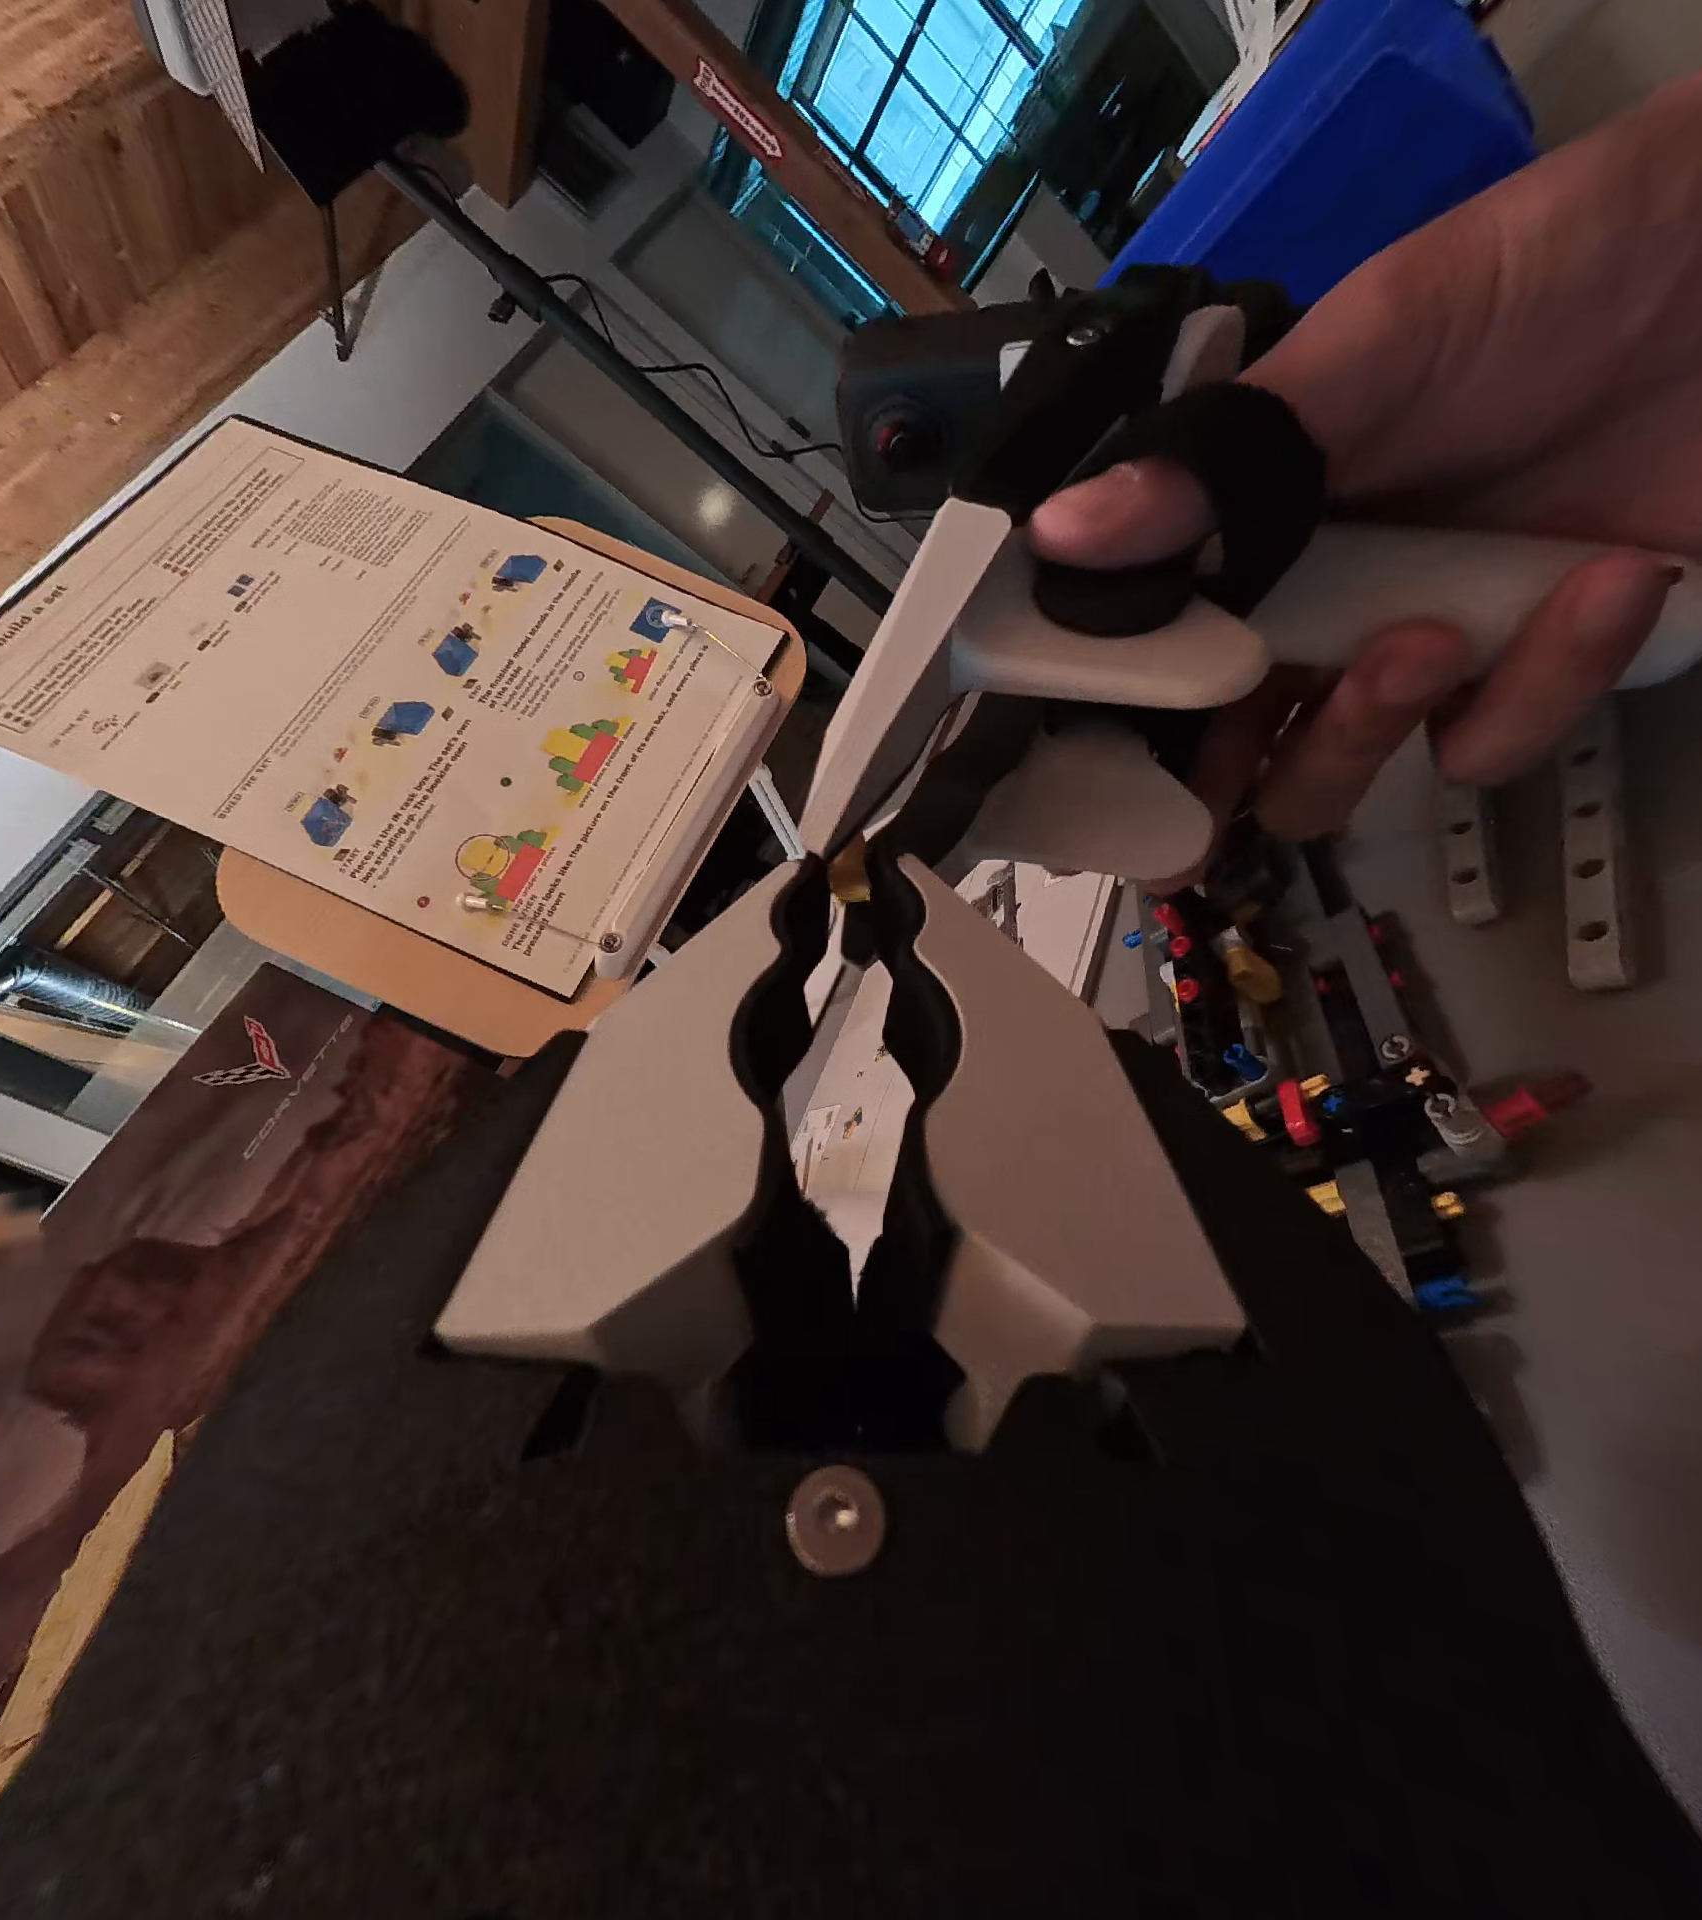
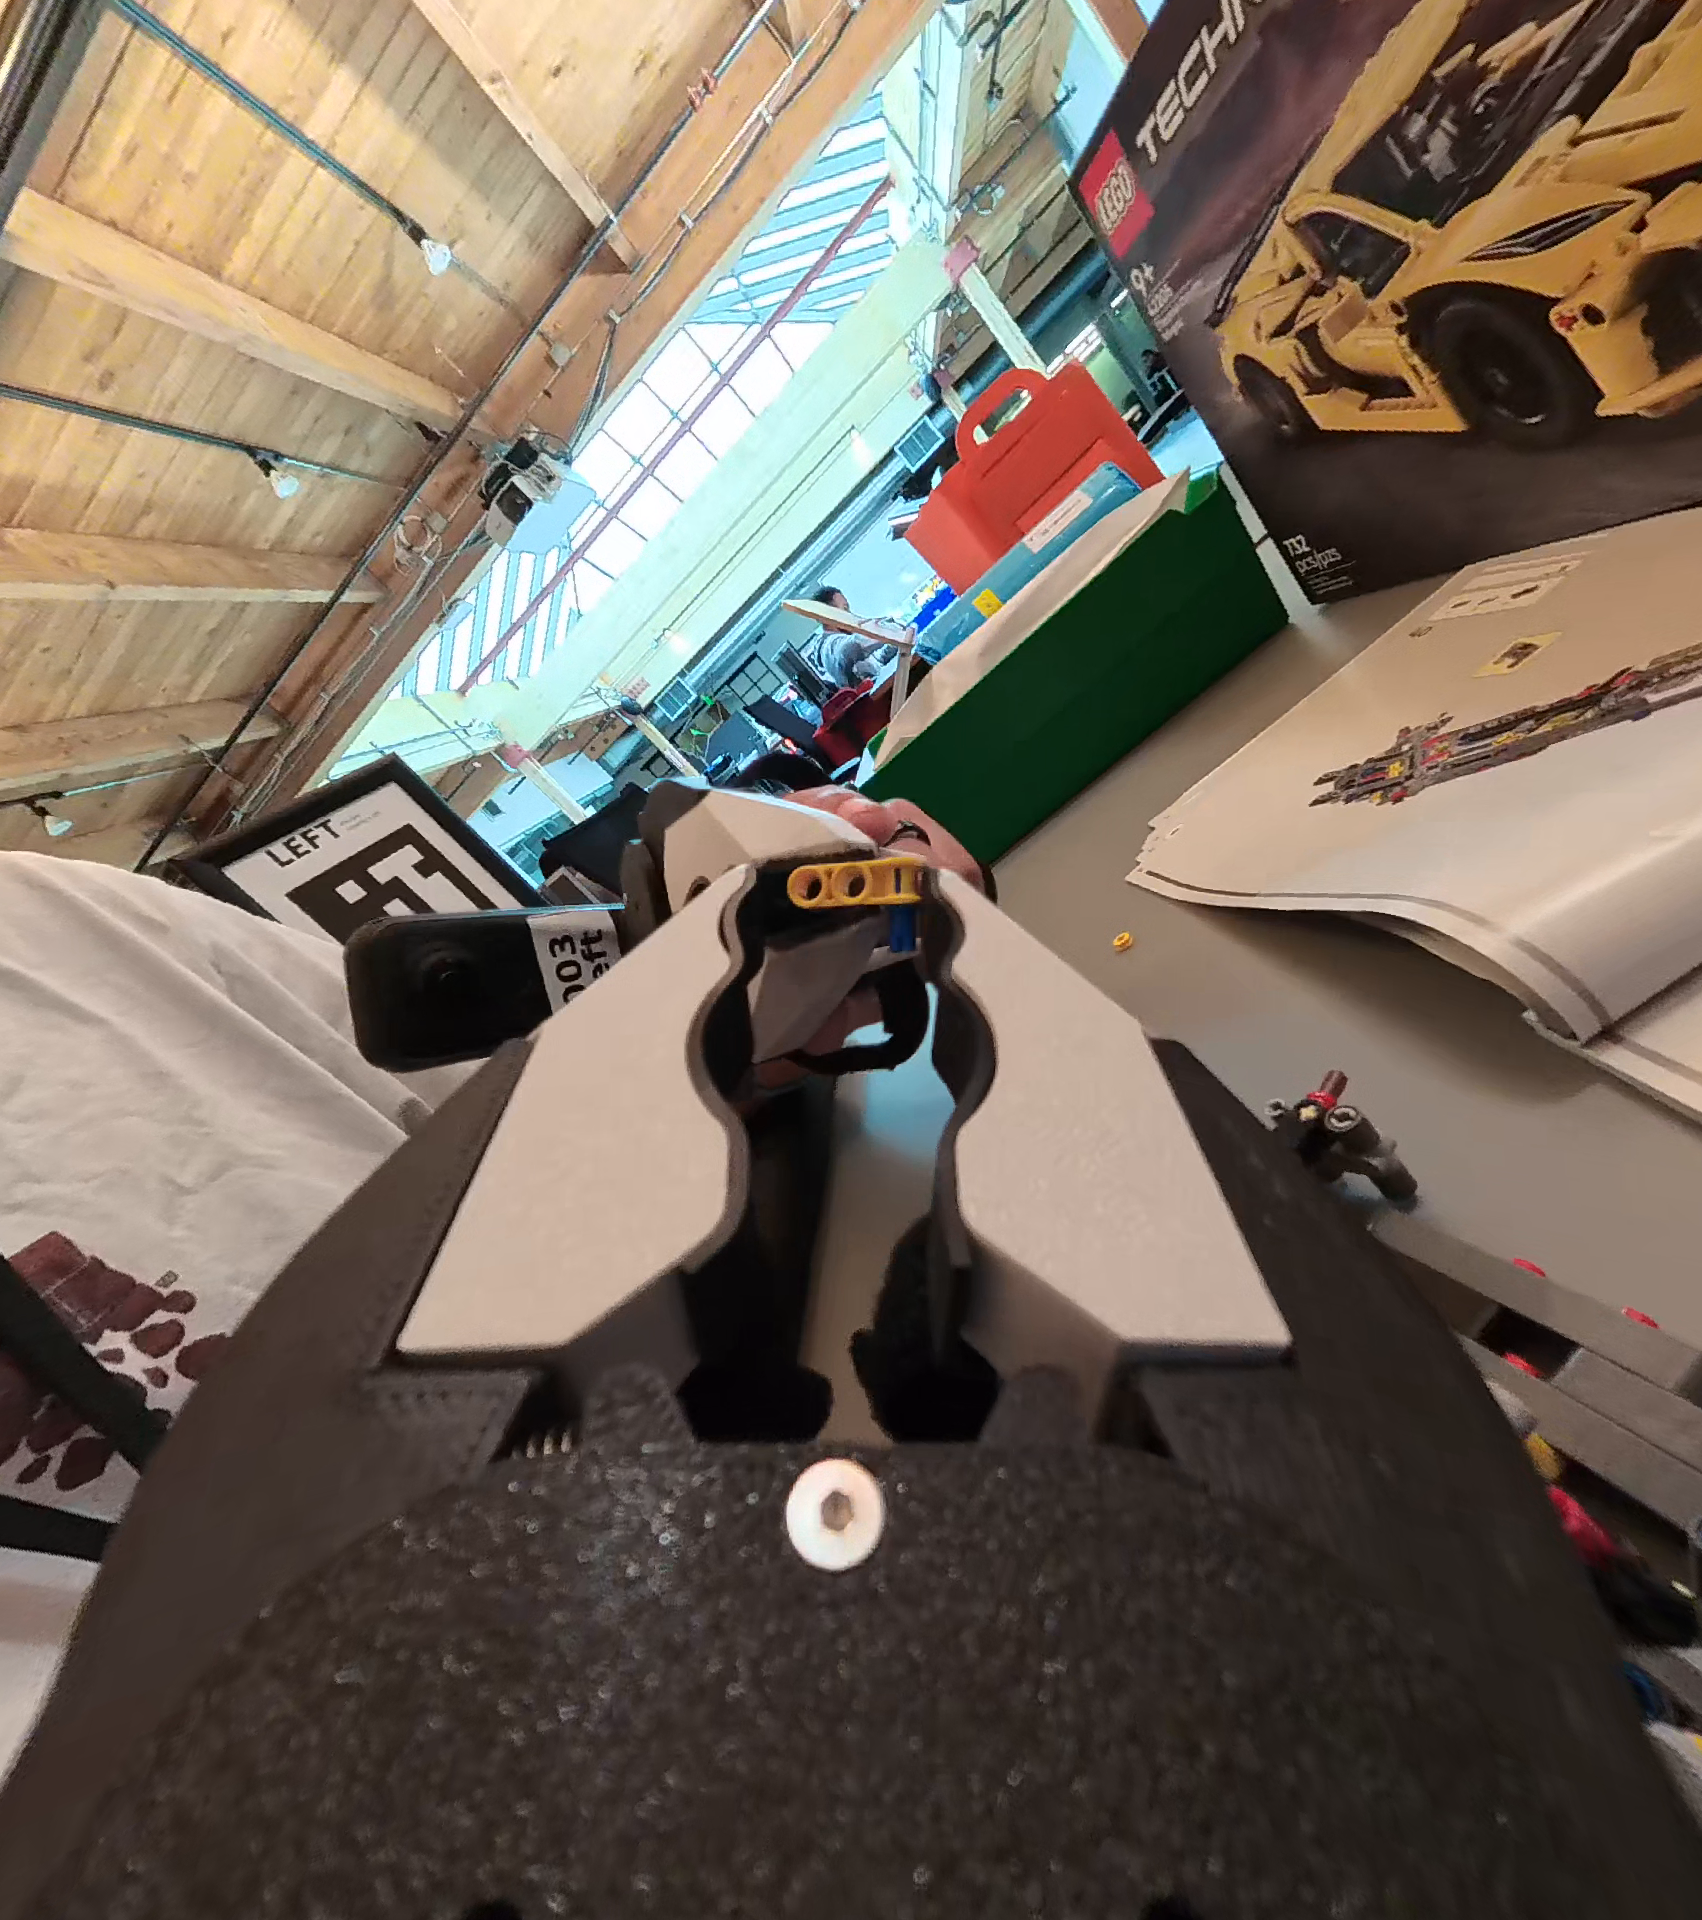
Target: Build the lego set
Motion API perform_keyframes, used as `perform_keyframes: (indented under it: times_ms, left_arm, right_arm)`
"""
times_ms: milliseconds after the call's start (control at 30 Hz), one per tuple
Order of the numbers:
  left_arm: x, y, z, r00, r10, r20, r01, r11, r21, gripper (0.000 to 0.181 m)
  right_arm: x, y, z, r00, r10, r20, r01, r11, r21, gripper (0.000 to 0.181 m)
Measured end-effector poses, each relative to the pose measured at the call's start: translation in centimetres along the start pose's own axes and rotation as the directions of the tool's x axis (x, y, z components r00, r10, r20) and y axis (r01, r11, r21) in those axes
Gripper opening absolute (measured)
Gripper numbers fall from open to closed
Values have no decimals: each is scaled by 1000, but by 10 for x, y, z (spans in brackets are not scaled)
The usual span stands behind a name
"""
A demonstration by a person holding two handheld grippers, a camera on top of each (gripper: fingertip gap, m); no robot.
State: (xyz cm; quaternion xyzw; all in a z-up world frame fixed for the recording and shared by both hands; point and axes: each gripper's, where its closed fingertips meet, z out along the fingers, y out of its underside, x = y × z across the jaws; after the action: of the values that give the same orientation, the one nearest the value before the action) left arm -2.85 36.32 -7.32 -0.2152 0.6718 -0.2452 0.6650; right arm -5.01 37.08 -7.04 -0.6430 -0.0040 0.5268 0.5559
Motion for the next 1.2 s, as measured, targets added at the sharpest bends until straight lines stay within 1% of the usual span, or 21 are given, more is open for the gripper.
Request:
perform_keyframes:
  times_ms: [133, 233, 367, 433, 467, 500, 533, 567, 600, 633, 667, 700, 733, 800, 833, 900, 967, 1033, 1067, 1133, 1200]
  left_arm:
    - [1, -7, -2, 1000, -21, -7, 22, 999, 43, 7]
    - [3, -13, -4, 999, -41, -24, 42, 997, 72, 7]
    - [6, -9, -4, 996, -73, -56, 76, 995, 68, 7]
    - [4, -5, -4, 992, -112, -60, 115, 992, 50, 7]
    - [0, -1, -4, 986, -157, -55, 159, 987, 35, 7]
    - [-3, 3, -5, 976, -212, -53, 213, 977, 19, 7]
    - [-7, 8, -6, 961, -272, -56, 273, 962, 1, 7]
    - [-10, 14, -8, 941, -334, -59, 334, 942, -19, 6]
    - [-12, 20, -9, 918, -392, -64, 390, 920, -42, 7]
    - [-13, 25, -9, 893, -443, -75, 439, 896, -67, 6]
    - [-14, 29, -9, 870, -487, -82, 480, 873, -88, 7]
    - [-16, 33, -8, 850, -520, -78, 513, 853, -100, 6]
    - [-18, 35, -8, 836, -545, -72, 537, 837, -105, 6]
    - [-17, 37, -7, 817, -572, -76, 562, 819, -118, 6]
    - [-16, 38, -7, 819, -569, -78, 558, 820, -124, 6]
    - [-13, 40, -7, 837, -542, -76, 529, 837, -138, 6]
    - [-9, 41, -6, 854, -514, -81, 500, 853, -148, 6]
    - [-5, 40, -6, 858, -506, -89, 491, 858, -148, 6]
    - [-3, 39, -5, 856, -508, -95, 493, 857, -150, 6]
    - [0, 38, -5, 856, -507, -101, 491, 858, -149, 6]
    - [2, 38, -5, 862, -496, -103, 479, 865, -151, 6]
  right_arm:
    - [-7, 4, -1, 996, 74, 43, -72, 997, -34, 23]
    - [-13, 7, -3, 990, 110, 84, -105, 992, -64, 23]
    - [-10, 9, -3, 992, 106, 68, -100, 992, -77, 23]
    - [-5, 7, -3, 999, 23, 27, -21, 997, -76, 24]
    - [-3, 0, -9, 999, -39, 1, 39, 998, -54, 28]
    - [-1, -9, -19, 991, -121, -49, 119, 992, -33, 29]
    - [4, -17, -34, 967, -215, -134, 211, 977, -40, 26]
    - [6, -20, -49, 923, -316, -218, 305, 949, -84, 24]
    - [6, -19, -63, 868, -408, -283, 380, 913, -150, 22]
    - [6, -12, -77, 814, -477, -332, 419, 877, -235, 22]
    - [7, -1, -91, 765, -526, -370, 413, 843, -345, 22]
    - [9, 15, -107, 733, -553, -397, 365, 811, -457, 23]
    - [9, 31, -122, 718, -555, -421, 291, 788, -543, 24]
    - [0, 66, -139, 735, -532, -421, 175, 748, -640, 23]
    - [-3, 79, -146, 726, -536, -431, 147, 733, -665, 22]
    - [-8, 95, -160, 696, -563, -446, 138, 715, -686, 22]
    - [-4, 89, -175, 645, -571, -508, 151, 747, -648, 20]
    - [9, 81, -192, 605, -528, -596, 91, 790, -607, 19]
    - [17, 81, -198, 583, -525, -621, 55, 788, -614, 19]
    - [28, 78, -198, 543, -529, -652, 51, 796, -603, 17]
    - [38, 81, -203, 485, -553, -678, 28, 784, -620, 15]
